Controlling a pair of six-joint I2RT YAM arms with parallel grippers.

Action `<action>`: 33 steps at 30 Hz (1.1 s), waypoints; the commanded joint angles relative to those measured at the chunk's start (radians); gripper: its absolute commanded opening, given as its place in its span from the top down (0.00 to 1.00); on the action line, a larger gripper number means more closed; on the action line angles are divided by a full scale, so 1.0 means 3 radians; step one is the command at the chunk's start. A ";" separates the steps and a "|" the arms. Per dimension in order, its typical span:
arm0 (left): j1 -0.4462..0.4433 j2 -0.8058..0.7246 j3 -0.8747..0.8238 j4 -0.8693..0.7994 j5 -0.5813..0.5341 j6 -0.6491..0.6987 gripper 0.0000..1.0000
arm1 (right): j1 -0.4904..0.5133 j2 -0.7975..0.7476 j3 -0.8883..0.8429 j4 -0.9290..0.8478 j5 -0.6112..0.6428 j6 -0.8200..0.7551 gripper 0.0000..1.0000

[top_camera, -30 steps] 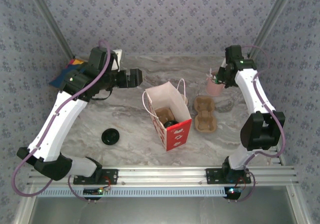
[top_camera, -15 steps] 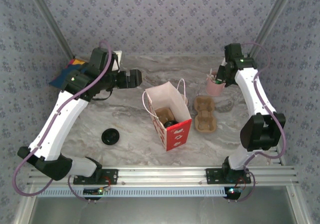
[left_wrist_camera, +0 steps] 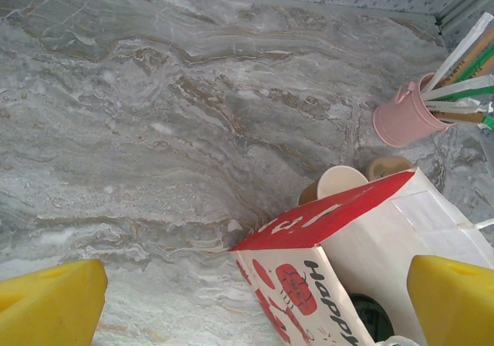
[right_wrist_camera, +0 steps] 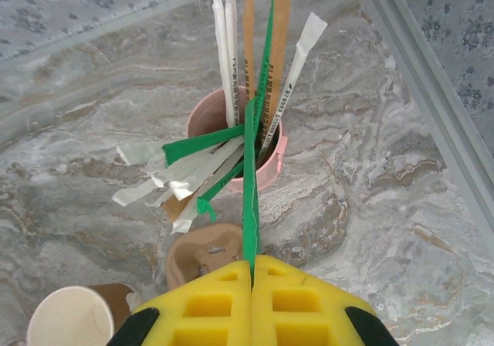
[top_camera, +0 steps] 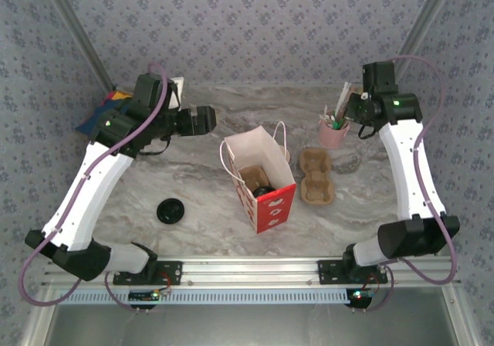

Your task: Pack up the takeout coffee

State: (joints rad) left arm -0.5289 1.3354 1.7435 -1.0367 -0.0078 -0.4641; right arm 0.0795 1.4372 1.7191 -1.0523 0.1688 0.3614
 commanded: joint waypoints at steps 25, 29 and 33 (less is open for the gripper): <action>-0.0397 -0.0291 0.0076 -0.0187 0.0156 0.0001 0.00 | 0.0392 -0.1114 0.0555 0.0217 -0.1805 -0.0044 1.00; -0.0410 -0.0381 -0.0006 -0.0151 0.0106 -0.0056 0.00 | 0.0853 -0.0965 0.0784 -0.0119 -0.1570 -0.0162 1.00; -0.0415 -0.0457 -0.0093 -0.0119 0.0087 -0.0114 0.00 | 0.1525 -0.0700 0.1048 -0.0531 -0.1085 -0.0391 1.00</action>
State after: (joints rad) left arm -0.6453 1.2259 1.7279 -1.0748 0.0357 -0.4824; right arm 0.4480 1.1828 1.9873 -1.0866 -0.2577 0.3130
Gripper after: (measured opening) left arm 0.997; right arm 0.043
